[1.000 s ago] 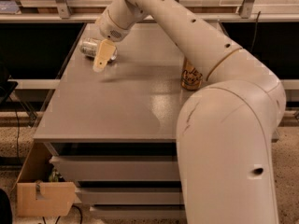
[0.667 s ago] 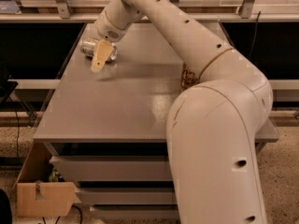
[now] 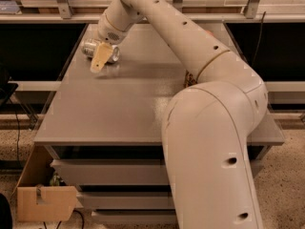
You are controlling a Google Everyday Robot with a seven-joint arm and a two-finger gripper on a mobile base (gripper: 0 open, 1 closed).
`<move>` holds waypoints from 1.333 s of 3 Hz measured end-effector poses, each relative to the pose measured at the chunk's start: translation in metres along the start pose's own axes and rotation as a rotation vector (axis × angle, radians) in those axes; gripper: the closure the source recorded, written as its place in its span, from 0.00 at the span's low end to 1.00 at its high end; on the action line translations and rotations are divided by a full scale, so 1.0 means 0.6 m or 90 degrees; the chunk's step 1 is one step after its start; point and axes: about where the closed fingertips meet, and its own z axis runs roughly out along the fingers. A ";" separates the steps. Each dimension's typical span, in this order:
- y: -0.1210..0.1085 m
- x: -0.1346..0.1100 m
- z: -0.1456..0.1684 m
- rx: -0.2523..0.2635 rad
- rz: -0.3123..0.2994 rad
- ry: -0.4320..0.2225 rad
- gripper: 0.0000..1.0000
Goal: Pick 7up can
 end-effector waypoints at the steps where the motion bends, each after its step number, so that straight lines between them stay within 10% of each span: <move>1: 0.003 0.003 0.002 -0.005 0.007 0.005 0.42; 4: 0.001 -0.008 -0.013 0.001 -0.003 0.008 1.00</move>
Offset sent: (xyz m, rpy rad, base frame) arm -0.0028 -0.0060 0.0023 0.0029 0.0253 -0.0156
